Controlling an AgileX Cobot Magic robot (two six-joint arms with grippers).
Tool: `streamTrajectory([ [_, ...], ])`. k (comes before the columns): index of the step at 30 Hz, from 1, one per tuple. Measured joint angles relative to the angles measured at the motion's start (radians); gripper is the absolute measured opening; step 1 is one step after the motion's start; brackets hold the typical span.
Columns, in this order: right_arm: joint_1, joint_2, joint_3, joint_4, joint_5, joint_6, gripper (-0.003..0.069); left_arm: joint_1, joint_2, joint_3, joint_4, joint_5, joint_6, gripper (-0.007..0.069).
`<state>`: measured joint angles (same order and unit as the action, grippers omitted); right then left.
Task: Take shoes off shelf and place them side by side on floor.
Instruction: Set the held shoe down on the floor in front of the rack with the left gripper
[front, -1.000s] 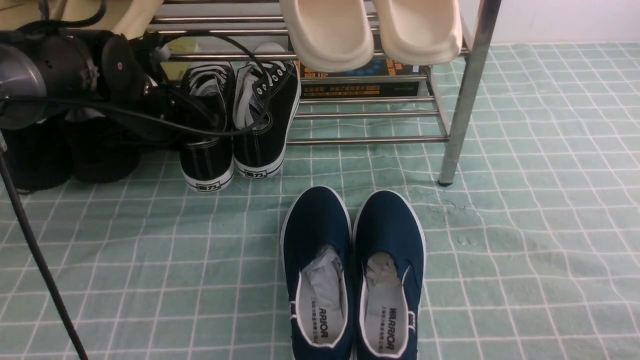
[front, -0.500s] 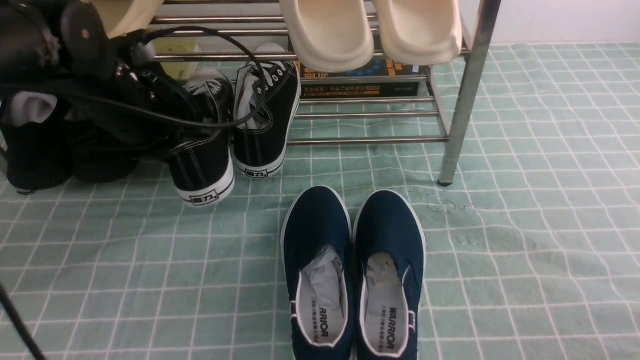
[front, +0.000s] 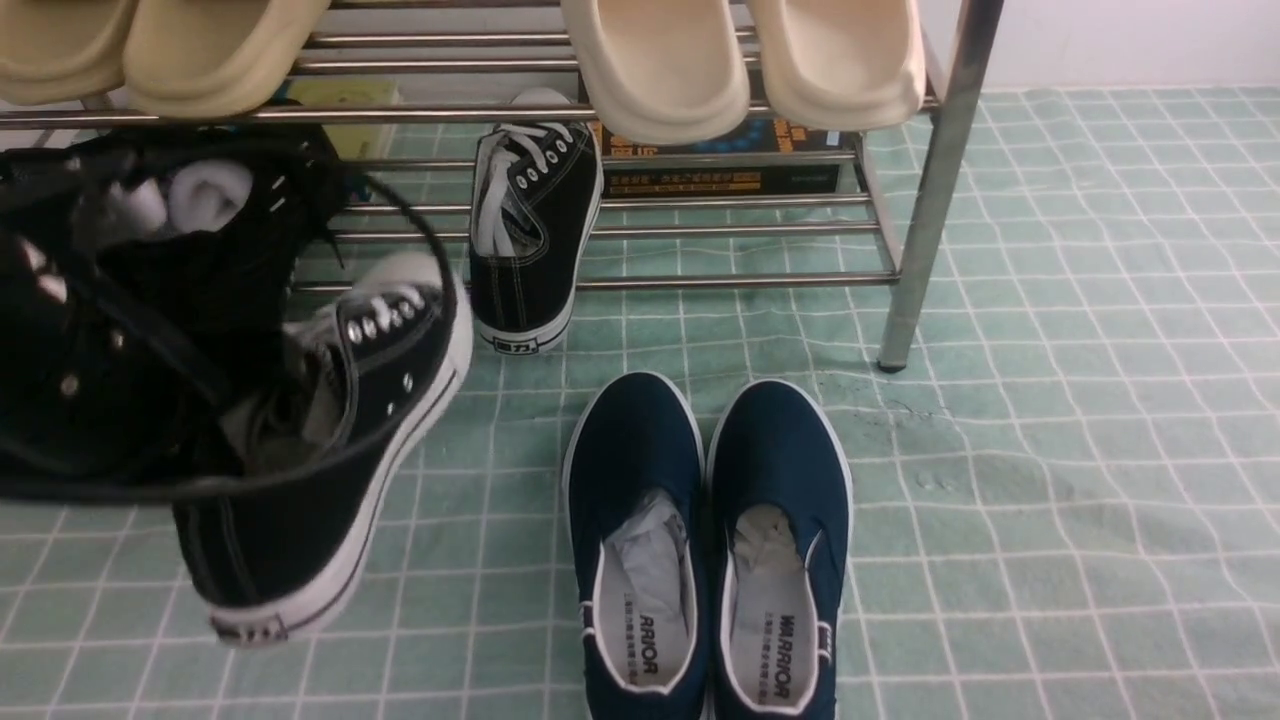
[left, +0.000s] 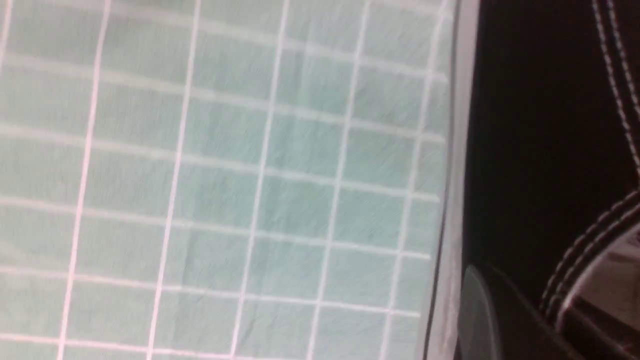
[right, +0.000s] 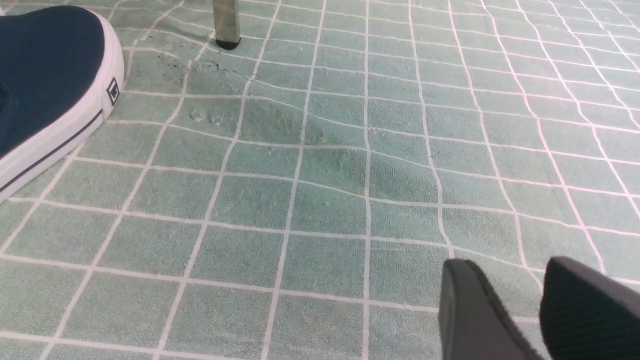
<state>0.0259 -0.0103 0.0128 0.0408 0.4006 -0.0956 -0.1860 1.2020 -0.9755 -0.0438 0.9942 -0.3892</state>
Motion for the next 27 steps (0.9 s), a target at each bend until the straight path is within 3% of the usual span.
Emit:
streamTrajectory([
  [12, 0.000, 0.000, 0.000, 0.000, 0.000, 0.000, 0.0237, 0.000, -0.043, 0.319, 0.146, -0.375, -0.264, 0.0011],
  [15, 0.000, 0.000, 0.000, 0.000, 0.000, 0.000, 0.0237, 0.000, -0.043, 0.338, 0.197, -0.402, -0.316, 0.0011],
  [22, 0.000, 0.000, 0.000, 0.000, 0.000, 0.000, 0.0237, 0.000, -0.043, 0.370, 0.446, -0.416, -0.537, 0.0011],
  [27, 0.000, 0.000, 0.000, 0.000, 0.000, 0.000, 0.0237, 0.000, -0.043, 0.371, 0.495, -0.416, -0.561, 0.0011],
])
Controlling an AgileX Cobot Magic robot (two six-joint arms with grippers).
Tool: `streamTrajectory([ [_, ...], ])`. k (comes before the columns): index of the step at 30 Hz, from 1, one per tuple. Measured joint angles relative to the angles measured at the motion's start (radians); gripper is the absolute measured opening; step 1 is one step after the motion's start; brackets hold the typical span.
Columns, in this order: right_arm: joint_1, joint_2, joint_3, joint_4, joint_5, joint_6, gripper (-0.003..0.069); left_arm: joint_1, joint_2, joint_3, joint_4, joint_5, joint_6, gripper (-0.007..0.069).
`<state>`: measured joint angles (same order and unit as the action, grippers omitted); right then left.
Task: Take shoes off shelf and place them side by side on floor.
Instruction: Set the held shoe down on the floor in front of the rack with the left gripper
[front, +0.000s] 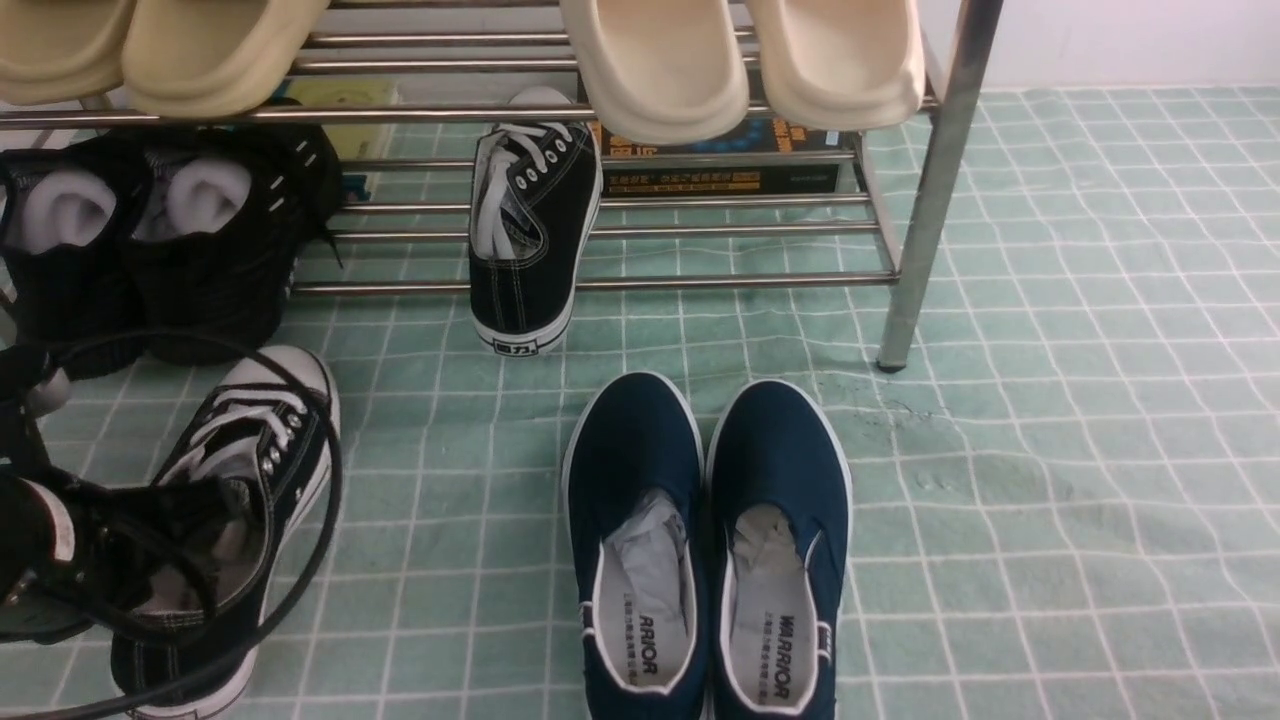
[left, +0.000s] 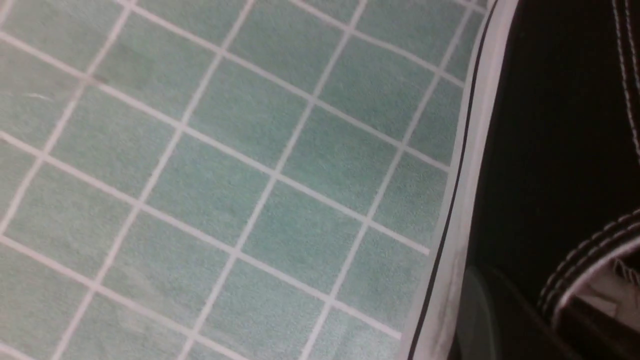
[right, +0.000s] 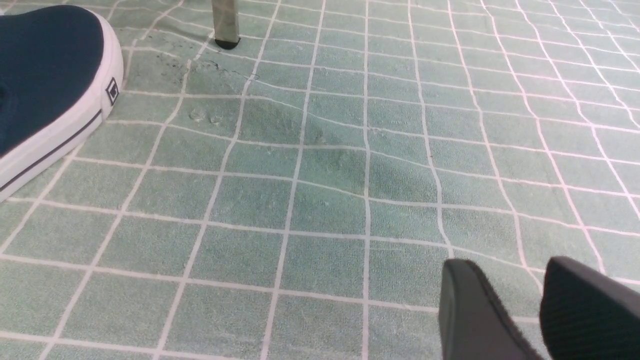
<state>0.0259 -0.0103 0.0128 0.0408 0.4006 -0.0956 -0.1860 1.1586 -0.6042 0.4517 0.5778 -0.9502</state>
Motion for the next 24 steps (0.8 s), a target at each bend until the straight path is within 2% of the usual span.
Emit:
streamTrajectory([
  [9, 0.000, 0.000, 0.000, 0.000, 0.000, 0.000, 0.0237, 0.000, 0.051, 0.000, -0.009, -0.015, -0.001, 0.0011],
  [14, 0.000, 0.000, 0.000, 0.000, 0.000, 0.000, 0.0237, -0.002, 0.065, 0.000, -0.050, -0.015, 0.040, 0.0011],
  [24, 0.000, 0.000, 0.000, 0.000, 0.000, 0.000, 0.0237, -0.060, 0.065, 0.000, -0.061, -0.052, 0.093, 0.0016],
])
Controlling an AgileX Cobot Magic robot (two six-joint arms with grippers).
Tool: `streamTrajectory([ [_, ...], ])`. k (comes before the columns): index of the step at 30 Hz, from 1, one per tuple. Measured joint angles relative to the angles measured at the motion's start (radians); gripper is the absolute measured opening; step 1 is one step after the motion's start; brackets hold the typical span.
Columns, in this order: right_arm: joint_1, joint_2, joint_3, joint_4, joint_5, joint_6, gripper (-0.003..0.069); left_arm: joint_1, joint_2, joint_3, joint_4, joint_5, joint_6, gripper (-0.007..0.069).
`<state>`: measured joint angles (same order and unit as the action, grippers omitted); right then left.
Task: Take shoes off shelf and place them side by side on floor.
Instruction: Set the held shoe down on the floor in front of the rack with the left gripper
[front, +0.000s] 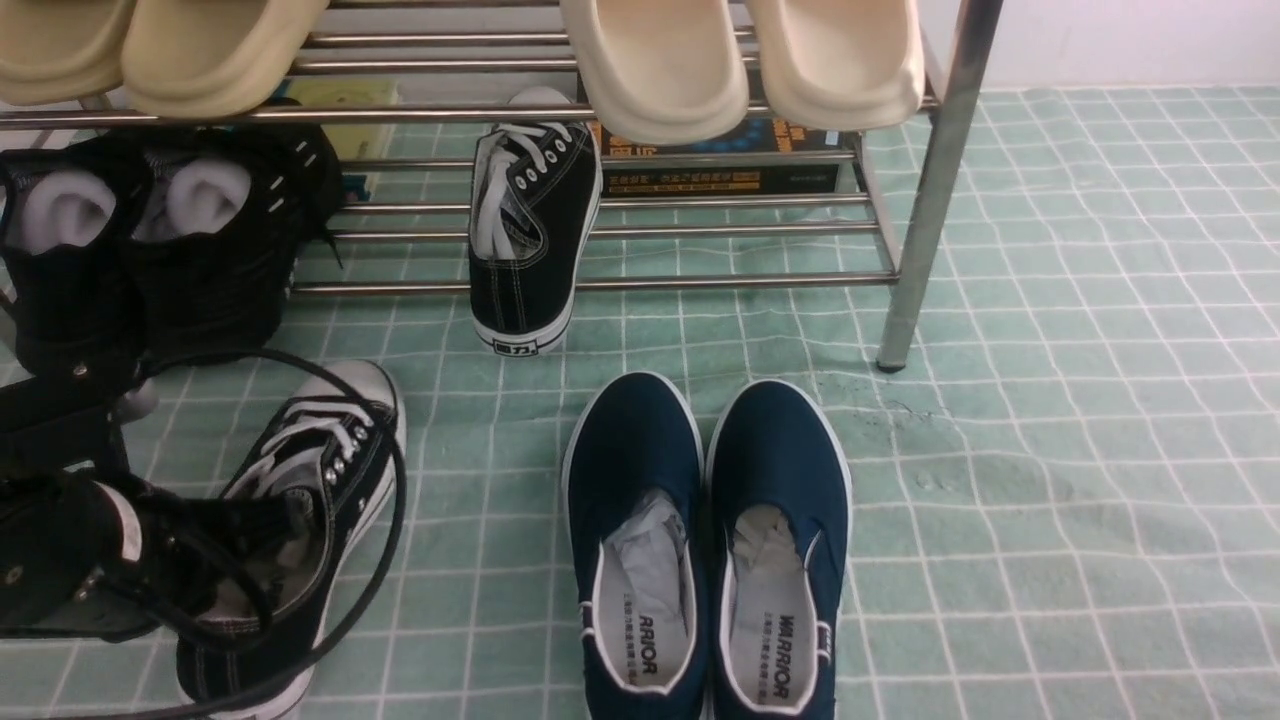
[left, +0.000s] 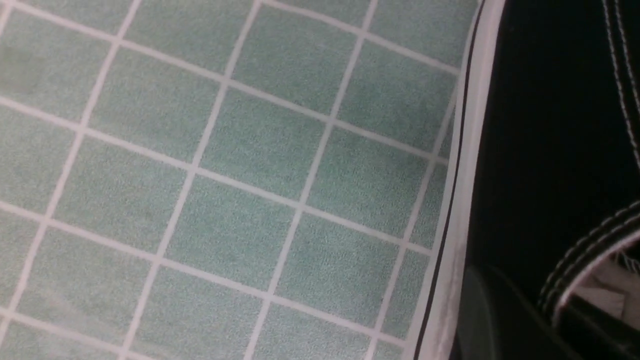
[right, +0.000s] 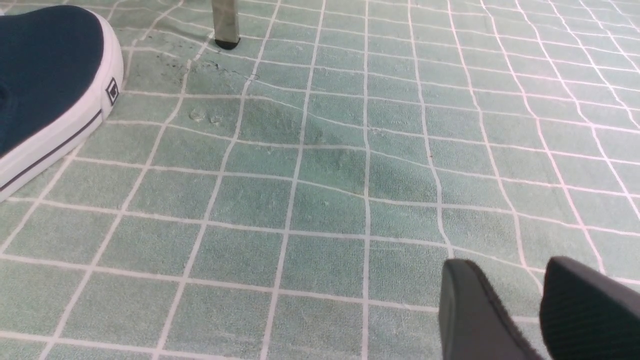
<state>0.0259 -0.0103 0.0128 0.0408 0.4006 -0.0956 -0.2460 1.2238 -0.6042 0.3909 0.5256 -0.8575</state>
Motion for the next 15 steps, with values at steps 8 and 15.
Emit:
streamTrajectory([
  [8, 0.000, 0.000, 0.000, 0.000, 0.000, 0.000, 0.0237, 0.000, 0.000, 0.000, 0.006, 0.011, -0.021, 0.0059],
  [15, 0.000, 0.000, 0.000, 0.000, 0.000, 0.000, 0.0237, 0.000, -0.004, -0.001, 0.006, 0.020, -0.036, 0.0219],
])
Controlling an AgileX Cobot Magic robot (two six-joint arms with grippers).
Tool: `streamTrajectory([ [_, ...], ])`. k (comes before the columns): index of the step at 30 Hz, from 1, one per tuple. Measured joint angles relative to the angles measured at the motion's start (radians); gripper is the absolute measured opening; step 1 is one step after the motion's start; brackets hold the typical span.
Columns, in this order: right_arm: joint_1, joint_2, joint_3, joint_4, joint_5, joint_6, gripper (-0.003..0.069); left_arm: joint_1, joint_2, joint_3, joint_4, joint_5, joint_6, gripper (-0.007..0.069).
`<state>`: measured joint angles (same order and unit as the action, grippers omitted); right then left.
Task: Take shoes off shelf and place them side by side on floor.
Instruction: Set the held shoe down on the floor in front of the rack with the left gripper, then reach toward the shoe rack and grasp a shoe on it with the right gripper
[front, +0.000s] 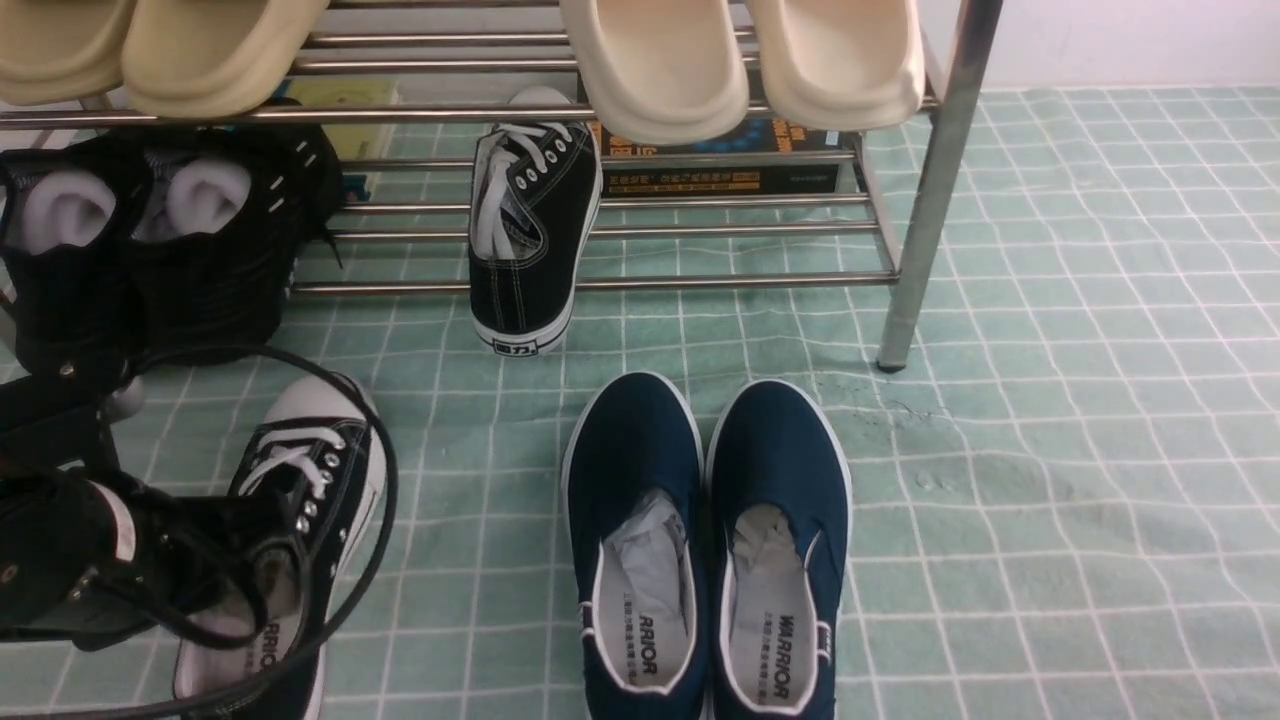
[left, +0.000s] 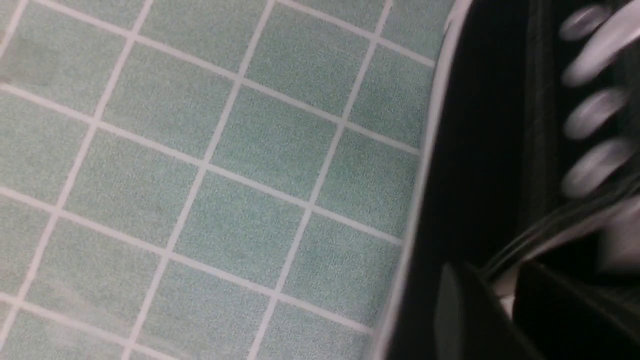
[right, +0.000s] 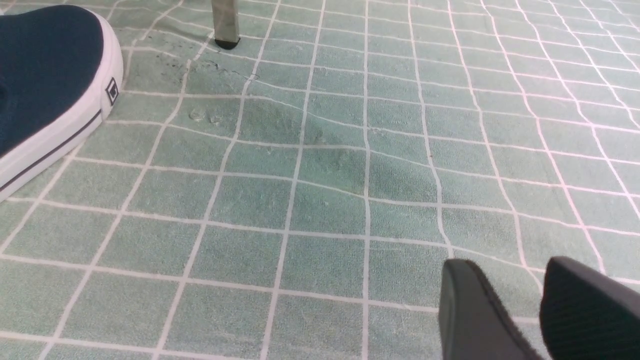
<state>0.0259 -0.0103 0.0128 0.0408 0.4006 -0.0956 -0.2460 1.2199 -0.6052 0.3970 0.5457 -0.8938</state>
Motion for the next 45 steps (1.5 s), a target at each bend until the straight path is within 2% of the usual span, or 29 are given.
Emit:
streamTrajectory([
  [3, 0.000, 0.000, 0.000, 0.000, 0.000, 0.000, 0.0237, 0.000, -0.021, -0.019, -0.036, 0.074, -0.006, 0.0350],
  [6, 0.000, 0.000, 0.000, 0.000, 0.000, 0.000, 0.0237, 0.000, -0.069, -0.053, -0.072, 0.136, 0.013, 0.0389],
  [8, 0.000, 0.000, 0.000, 0.000, 0.000, 0.000, 0.0237, 0.000, -0.110, -0.084, -0.086, 0.178, 0.041, 0.0388],
  [13, 0.000, 0.000, 0.000, 0.000, 0.000, 0.000, 0.0237, 0.000, -0.231, -0.172, -0.116, 0.293, 0.150, 0.0272],
  [17, 0.000, 0.000, 0.000, 0.000, 0.000, 0.000, 0.0237, 0.000, -0.337, -0.207, -0.119, 0.407, 0.194, 0.0074],
  [20, 0.000, 0.000, 0.000, 0.007, -0.001, 0.005, 0.0237, 0.000, -0.384, -0.208, -0.120, 0.466, 0.208, 0.0008],
  [22, 0.000, 0.000, 0.000, 0.057, -0.011, 0.042, 0.0237, 0.000, -0.401, -0.209, -0.122, 0.492, 0.213, 0.0001],
  [27, 0.000, 0.000, 0.011, 0.520, -0.048, 0.279, 0.0237, 0.000, -0.441, -0.209, -0.122, 0.572, 0.218, 0.0001],
  [28, 0.000, 0.000, 0.011, 0.551, -0.050, 0.285, 0.0237, 0.000, -0.441, -0.209, -0.122, 0.577, 0.218, 0.0001],
  [29, 0.000, 0.000, 0.011, 0.650, -0.055, 0.315, 0.0237, 0.000, -0.442, -0.209, -0.122, 0.589, 0.218, 0.0001],
  [30, 0.000, 0.000, 0.011, 0.663, -0.055, 0.317, 0.0237, 0.000, -0.442, -0.209, -0.122, 0.589, 0.218, 0.0001],
  [31, 0.000, 0.000, 0.011, 0.745, -0.066, 0.322, 0.0237, 0.000, -0.442, -0.209, -0.123, 0.599, 0.218, 0.0001],
  [33, 0.000, 0.000, 0.011, 0.790, -0.084, 0.322, 0.0237, 0.000, -0.442, -0.209, -0.123, 0.602, 0.217, 0.0001],
  [35, 0.000, 0.000, 0.009, 0.856, -0.096, 0.288, 0.0237, 0.000, -0.442, -0.209, -0.123, 0.602, 0.216, 0.0001],
  [38, 0.000, 0.000, -0.029, 0.873, -0.076, 0.222, 0.0234, 0.000, -0.442, -0.209, -0.121, 0.604, 0.215, 0.0001],
  [40, 0.000, 0.015, -0.131, 0.873, -0.051, 0.096, 0.0183, 0.000, -0.442, -0.209, -0.121, 0.605, 0.215, 0.0004],
  [43, 0.000, 0.135, -0.311, 0.833, 0.023, -0.043, 0.0056, 0.000, -0.441, -0.209, -0.121, 0.605, 0.215, 0.0008],
  [44, 0.000, 0.197, -0.377, 0.809, 0.070, -0.074, 0.0016, 0.000, -0.441, -0.209, -0.121, 0.604, 0.215, 0.0009],
  [45, 0.000, 0.225, -0.403, 0.804, 0.094, -0.079, 0.0010, 0.000, -0.441, -0.209, -0.121, 0.604, 0.215, 0.0009],
])
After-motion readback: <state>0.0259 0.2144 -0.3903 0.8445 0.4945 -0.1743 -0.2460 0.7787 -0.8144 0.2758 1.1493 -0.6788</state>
